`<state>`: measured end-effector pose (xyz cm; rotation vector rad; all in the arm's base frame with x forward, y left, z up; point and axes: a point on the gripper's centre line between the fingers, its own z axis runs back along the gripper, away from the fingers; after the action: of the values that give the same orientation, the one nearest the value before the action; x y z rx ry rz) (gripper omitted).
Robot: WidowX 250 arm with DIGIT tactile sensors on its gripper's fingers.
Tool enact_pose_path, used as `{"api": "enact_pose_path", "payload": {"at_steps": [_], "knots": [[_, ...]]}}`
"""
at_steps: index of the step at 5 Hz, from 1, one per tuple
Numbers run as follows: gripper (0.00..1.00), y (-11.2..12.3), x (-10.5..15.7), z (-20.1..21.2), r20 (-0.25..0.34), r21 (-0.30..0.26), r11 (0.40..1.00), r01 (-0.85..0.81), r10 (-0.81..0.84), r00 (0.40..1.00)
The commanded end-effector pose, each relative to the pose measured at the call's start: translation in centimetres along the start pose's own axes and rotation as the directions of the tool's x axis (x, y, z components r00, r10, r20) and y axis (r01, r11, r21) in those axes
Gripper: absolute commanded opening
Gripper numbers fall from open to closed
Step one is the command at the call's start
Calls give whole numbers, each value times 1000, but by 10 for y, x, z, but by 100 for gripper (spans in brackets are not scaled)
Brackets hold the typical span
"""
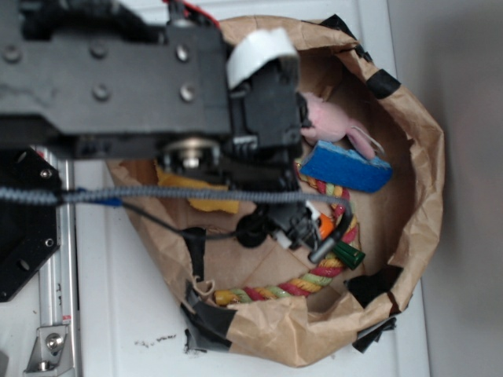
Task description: Grab the multicolored rope.
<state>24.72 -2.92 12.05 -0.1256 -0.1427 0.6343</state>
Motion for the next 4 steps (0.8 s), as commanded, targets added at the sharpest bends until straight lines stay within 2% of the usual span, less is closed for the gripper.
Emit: {"api": "enact_pose_path", "payload": {"at_steps": [1, 2, 3, 4], "knots": [[100, -22, -3, -45, -42, 83, 996, -46, 50, 998], [100, -31, -10, -65, -65, 90, 994, -58, 64, 996], [100, -50, -12, -72, -84, 54, 996, -71, 75, 994], [100, -63, -8, -75, -74, 10, 999, -49, 49, 996]]}}
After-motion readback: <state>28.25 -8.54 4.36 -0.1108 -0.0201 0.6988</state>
